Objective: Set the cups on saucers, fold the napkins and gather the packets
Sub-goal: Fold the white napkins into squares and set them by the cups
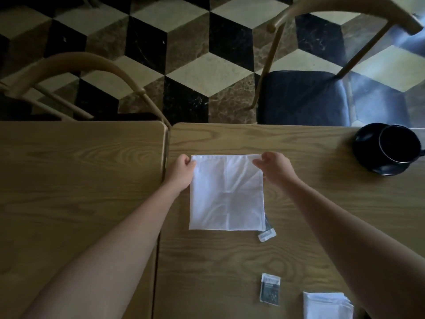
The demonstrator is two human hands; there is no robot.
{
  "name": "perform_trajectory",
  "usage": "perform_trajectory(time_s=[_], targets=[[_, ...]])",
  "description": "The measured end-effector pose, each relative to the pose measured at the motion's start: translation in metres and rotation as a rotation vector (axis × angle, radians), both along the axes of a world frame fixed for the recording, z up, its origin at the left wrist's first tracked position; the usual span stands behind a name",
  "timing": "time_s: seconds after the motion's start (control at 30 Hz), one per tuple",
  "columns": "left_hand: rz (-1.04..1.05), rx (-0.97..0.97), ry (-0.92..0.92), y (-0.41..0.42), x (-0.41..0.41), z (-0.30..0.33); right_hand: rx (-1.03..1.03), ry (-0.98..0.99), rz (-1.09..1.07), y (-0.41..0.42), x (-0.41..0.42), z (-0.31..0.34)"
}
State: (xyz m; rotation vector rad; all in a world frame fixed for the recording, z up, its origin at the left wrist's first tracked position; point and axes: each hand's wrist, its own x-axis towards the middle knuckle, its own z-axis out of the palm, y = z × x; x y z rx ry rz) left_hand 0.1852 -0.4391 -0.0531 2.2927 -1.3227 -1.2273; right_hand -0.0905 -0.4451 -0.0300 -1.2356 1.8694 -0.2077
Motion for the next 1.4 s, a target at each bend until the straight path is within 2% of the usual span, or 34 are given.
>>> perform_trajectory(time_s=[0.23, 0.3, 0.4, 0.5, 0.6, 0.7, 0.8, 0.9, 1.0, 1.1, 1.2, 1.3, 1.4], targets=[[-0.052, -0.017, -0.103, -0.009, -0.006, -0.012, -0.046, 0.052, 0.048, -0.004, -0.001, -0.007], [-0.085, -0.039, -0.192, -0.005, -0.009, -0.003, -0.047, 0.101, 0.067, -0.002, -0.002, -0.006], [-0.187, -0.2, -0.356, 0.019, -0.016, 0.012, -0.171, 0.217, 0.082, 0.018, 0.002, 0.001], [-0.406, -0.346, -0.237, 0.068, -0.03, 0.02, -0.206, 0.13, 0.203, 0.063, 0.026, 0.007], [-0.574, -0.214, -0.057, 0.113, -0.041, 0.014, -0.088, -0.042, 0.369, 0.114, 0.055, 0.001], [-0.671, -0.129, -0.121, 0.136, -0.047, 0.01, -0.049, -0.067, 0.443, 0.147, 0.064, -0.009], [-0.612, -0.129, -0.131, 0.144, -0.04, 0.01, -0.055, 0.025, 0.385, 0.166, 0.056, -0.016], [-0.583, -0.041, -0.229, 0.149, -0.021, 0.009, -0.061, 0.12, 0.374, 0.176, 0.047, -0.015], [-0.601, 0.016, -0.303, 0.158, -0.009, 0.011, -0.053, 0.172, 0.368, 0.177, 0.037, -0.011], [-0.555, 0.079, -0.293, 0.158, -0.012, 0.011, -0.032, 0.186, 0.373, 0.179, 0.034, -0.011], [-0.27, 0.127, -0.231, 0.153, -0.013, 0.011, -0.002, 0.163, 0.289, 0.175, 0.037, -0.007], [0.013, 0.061, -0.268, 0.163, -0.007, 0.01, -0.086, 0.173, 0.025, 0.172, 0.029, -0.004], [0.294, 0.101, -0.04, 0.173, -0.005, 0.011, -0.046, 0.182, -0.163, 0.176, 0.02, -0.003]])
